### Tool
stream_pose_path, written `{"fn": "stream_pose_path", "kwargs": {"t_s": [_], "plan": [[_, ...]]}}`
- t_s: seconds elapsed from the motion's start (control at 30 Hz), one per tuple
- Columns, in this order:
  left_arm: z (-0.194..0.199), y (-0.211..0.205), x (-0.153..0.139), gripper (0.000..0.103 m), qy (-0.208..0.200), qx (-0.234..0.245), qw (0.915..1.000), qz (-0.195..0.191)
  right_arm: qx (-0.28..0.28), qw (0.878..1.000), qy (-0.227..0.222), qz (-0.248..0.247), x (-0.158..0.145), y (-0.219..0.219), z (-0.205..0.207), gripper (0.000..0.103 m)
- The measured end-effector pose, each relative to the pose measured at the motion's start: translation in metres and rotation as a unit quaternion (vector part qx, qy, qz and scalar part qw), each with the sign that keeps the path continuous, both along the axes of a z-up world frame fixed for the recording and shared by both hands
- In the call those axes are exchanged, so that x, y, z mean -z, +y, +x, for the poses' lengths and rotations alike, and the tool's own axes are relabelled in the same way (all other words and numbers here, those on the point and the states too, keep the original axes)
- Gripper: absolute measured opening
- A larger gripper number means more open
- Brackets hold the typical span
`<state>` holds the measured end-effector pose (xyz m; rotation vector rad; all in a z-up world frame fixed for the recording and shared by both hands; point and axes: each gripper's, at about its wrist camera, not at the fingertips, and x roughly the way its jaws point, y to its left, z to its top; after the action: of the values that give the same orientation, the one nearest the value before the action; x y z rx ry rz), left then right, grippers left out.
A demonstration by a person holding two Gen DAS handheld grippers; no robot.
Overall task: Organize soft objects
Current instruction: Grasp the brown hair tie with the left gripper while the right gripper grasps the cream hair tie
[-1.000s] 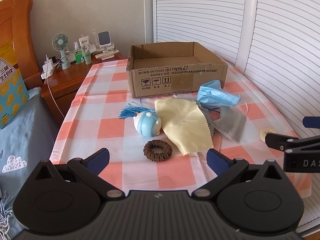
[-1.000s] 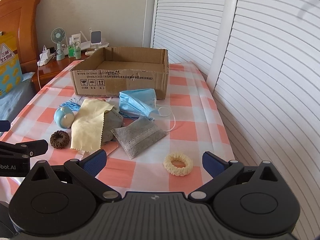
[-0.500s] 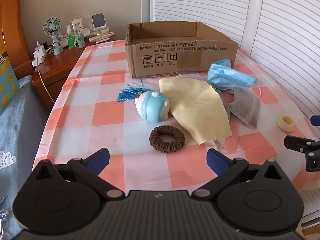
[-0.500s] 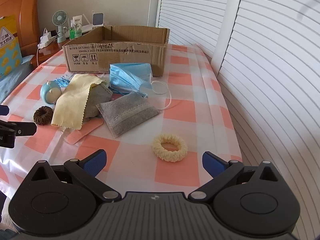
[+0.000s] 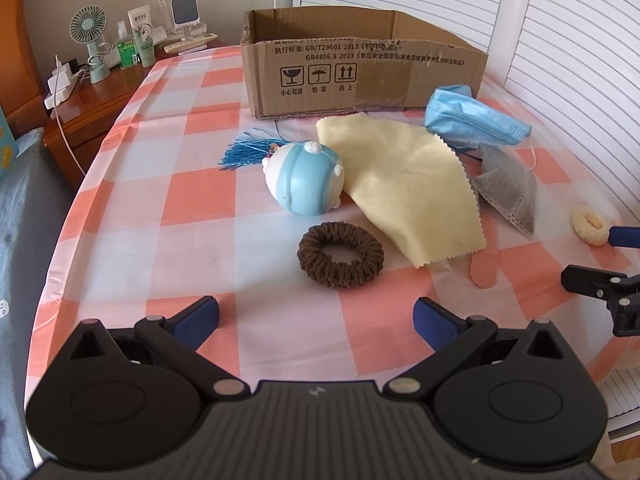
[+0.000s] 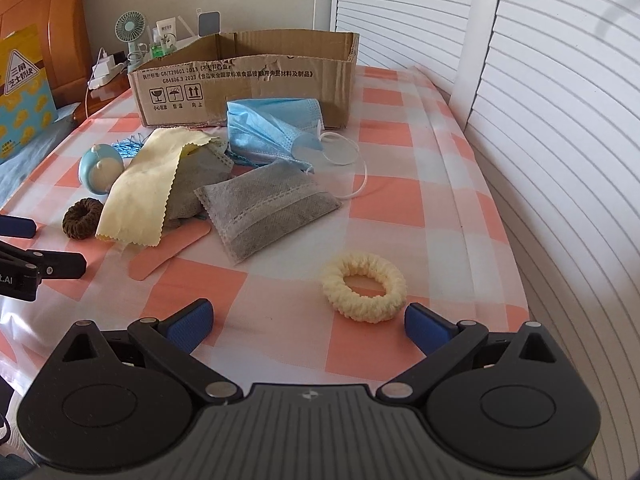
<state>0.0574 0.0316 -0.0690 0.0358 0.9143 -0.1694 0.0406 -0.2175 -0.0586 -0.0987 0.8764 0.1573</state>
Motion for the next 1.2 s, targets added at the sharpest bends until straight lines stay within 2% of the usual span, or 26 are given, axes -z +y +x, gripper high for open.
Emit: {"fn": "stream_pose_path", "kwargs": {"t_s": [0.23, 0.37, 0.77, 0.87, 1.03, 1.1, 1.2], "plan": [[0.002, -0.002, 0.001, 0.103, -0.01, 0.007, 0.9999, 0.008, -0.022, 1.0, 0.0, 0.006, 0.004, 0.013, 0.01, 0.103], [0.003, -0.001, 0.002, 0.103, -0.019, 0.017, 0.9997, 0.007, -0.05, 0.999, -0.012, -0.012, 0.008, 0.026, 0.009, 0.103], [0.013, 0.001, 0.004, 0.102, -0.035, 0.018, 0.9992, 0.007, -0.058, 0.998, -0.033, -0.004, 0.01, 0.019, 0.005, 0.103], [0.017, 0.001, 0.005, 0.093, -0.039, 0.012, 0.9991, 0.005, -0.06, 0.997, -0.038, -0.003, 0.011, 0.018, 0.003, 0.103], [0.015, -0.005, 0.0, 0.058, -0.056, 0.035, 0.9978, 0.004, -0.068, 0.997, -0.045, -0.001, 0.012, 0.016, 0.002, 0.103], [0.015, -0.008, -0.002, 0.052, -0.059, 0.047, 0.9971, 0.004, -0.068, 0.997, -0.046, -0.001, 0.012, 0.015, 0.003, 0.103], [0.015, -0.013, -0.004, 0.052, -0.059, 0.056, 0.9967, 0.003, -0.068, 0.996, -0.05, -0.003, 0.011, 0.014, 0.005, 0.103]]}}
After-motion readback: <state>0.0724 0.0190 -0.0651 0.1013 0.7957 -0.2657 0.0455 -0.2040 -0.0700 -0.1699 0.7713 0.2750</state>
